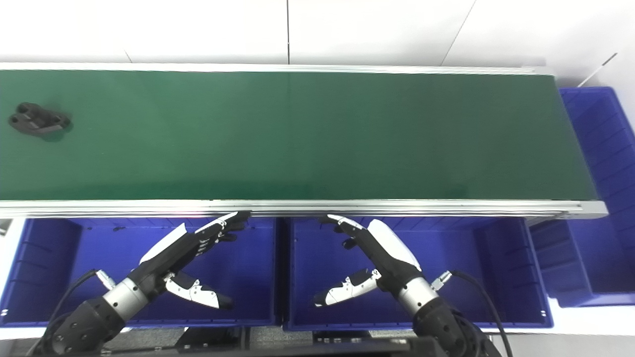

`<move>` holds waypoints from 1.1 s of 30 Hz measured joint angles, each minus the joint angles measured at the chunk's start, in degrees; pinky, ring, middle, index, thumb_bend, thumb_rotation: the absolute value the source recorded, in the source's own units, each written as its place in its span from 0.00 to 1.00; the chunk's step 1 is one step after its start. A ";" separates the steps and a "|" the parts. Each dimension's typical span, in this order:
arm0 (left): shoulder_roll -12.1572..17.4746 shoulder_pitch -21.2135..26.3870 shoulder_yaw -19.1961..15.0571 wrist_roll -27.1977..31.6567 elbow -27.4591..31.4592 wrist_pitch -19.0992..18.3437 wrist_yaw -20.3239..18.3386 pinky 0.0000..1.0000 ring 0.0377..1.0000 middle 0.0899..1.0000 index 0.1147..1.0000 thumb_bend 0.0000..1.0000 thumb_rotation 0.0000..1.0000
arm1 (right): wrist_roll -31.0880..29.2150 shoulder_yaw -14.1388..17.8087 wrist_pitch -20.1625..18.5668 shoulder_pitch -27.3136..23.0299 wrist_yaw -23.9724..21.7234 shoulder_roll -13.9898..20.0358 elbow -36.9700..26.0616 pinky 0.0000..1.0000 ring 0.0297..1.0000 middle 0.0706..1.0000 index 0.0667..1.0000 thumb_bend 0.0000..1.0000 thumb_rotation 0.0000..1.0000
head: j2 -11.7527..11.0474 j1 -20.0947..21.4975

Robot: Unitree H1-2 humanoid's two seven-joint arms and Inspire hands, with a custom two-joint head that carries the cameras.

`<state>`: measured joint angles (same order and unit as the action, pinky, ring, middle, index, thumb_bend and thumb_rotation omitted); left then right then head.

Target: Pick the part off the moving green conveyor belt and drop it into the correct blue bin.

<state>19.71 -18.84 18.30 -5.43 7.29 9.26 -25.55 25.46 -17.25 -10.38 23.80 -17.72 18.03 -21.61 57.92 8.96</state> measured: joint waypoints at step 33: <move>-3.90 -1.51 3.28 -3.98 -8.77 8.26 2.74 0.91 0.95 0.95 0.92 0.92 0.26 | -3.80 1.83 10.88 3.70 4.90 3.32 10.89 0.73 0.87 0.90 0.85 0.97 0.27 | -18.45 -22.41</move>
<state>15.81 -20.35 21.58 -9.41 -1.48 17.52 -22.80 21.66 -15.42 0.50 27.50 -12.82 21.35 -10.72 39.47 -13.44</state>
